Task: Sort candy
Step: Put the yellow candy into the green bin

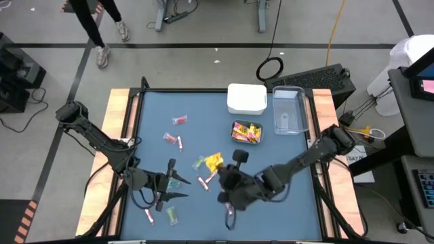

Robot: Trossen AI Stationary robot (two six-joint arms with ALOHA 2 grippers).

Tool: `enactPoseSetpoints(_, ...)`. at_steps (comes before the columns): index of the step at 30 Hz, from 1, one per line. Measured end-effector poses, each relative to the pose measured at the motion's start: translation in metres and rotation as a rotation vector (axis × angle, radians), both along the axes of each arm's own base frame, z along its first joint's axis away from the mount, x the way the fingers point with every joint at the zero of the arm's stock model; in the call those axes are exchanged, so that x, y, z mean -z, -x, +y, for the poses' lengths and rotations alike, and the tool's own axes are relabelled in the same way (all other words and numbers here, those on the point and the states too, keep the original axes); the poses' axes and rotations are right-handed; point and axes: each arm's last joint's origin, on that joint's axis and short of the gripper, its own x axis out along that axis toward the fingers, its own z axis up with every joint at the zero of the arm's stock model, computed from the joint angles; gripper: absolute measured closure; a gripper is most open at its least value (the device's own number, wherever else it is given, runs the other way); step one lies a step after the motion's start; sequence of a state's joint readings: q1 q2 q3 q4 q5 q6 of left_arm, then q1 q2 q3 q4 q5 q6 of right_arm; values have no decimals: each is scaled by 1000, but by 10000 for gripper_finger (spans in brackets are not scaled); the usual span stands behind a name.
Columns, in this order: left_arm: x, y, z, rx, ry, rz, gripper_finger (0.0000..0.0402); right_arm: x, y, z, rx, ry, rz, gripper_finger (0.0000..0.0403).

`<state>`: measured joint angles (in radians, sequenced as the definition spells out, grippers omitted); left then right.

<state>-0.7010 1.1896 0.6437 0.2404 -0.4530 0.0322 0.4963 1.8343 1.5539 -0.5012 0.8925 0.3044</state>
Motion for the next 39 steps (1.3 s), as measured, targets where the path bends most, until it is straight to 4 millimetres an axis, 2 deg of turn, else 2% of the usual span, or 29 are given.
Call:
enactPoseSetpoints(7,2,0,0,6,-9,15,196,19,3,-65,208,30,268,387)
enactPoseSetpoints(13,2,0,0,6,-10,16,196,28,6,-125,326,-105,498,387)
enactPoseSetpoints(19,2,0,0,5,-9,16,196,34,6,-167,329,-222,602,387)
enactPoseSetpoints(23,2,0,0,5,-10,16,196,34,6,-180,345,-250,612,387)
enactPoseSetpoints(28,2,0,0,5,-10,16,196,36,7,-186,349,-244,636,387)
enactPoseSetpoints(39,2,0,0,5,-10,16,196,76,20,-188,348,-215,724,387)
